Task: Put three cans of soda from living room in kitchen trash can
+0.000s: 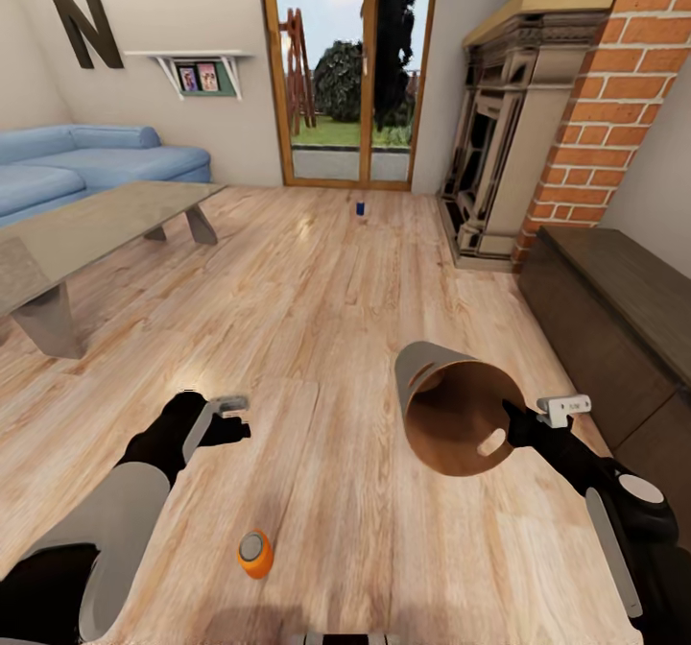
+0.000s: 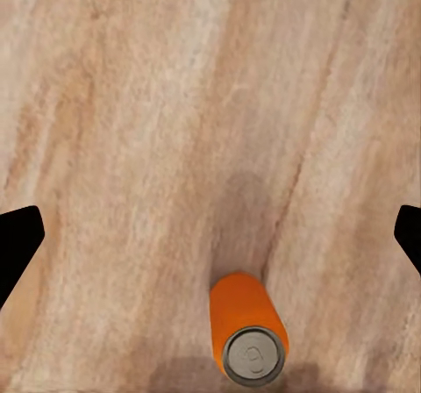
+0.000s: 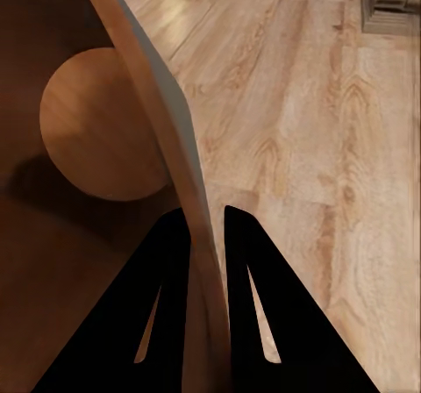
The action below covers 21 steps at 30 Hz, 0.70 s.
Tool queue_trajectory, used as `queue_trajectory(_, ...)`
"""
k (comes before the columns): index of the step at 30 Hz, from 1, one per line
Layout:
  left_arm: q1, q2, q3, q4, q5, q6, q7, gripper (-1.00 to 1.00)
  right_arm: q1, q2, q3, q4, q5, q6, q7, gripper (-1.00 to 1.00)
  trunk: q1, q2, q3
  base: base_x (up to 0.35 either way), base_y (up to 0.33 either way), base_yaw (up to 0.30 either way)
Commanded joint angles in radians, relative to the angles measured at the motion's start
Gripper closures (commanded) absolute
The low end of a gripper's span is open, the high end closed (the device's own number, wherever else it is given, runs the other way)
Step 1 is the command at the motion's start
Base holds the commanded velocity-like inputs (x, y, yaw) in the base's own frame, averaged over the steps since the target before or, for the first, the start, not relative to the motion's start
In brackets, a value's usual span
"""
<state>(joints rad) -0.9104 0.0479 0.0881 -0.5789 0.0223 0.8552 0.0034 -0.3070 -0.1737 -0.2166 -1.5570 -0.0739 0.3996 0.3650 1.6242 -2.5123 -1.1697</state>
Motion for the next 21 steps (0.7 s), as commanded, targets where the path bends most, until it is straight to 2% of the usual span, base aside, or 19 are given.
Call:
queue_trajectory(1, 0.000, 0.000, 0.000, 0.008, 0.000, -0.002, 0.000, -1.00, -0.001, -0.001, 0.001, -0.002, -0.020, 0.004, 0.003, 1.00, 0.000, 0.000, -0.004, 0.000, 0.000, 0.000)
queue_trajectory(6, -0.001, -0.001, -0.001, 0.054, 0.004, -0.005, 0.002, -1.00, -0.004, -0.008, -0.002, -0.013, -0.021, 0.009, -0.014, 1.00, 0.003, -0.002, -0.023, 0.000, 0.000, 0.000)
queue_trajectory(8, -0.001, -0.002, -0.001, 0.068, 0.006, -0.007, 0.004, -1.00, -0.023, -0.014, -0.006, -0.023, -0.021, 0.052, -0.017, 1.00, 0.003, -0.002, -0.031, 0.000, 0.000, 0.000)
queue_trajectory(14, -0.001, -0.019, -0.001, 0.075, 0.001, -0.028, 0.004, -1.00, -0.066, -0.032, -0.010, -0.027, -0.021, 0.099, -0.017, 1.00, 0.006, -0.003, -0.054, 0.000, 0.000, 0.000)
queue_trajectory(21, -0.001, -0.023, -0.001, 0.076, -0.002, -0.036, 0.004, -1.00, -0.106, -0.034, -0.010, -0.028, -0.021, 0.124, -0.017, 1.00, 0.009, -0.005, -0.081, 0.000, 0.000, 0.000)
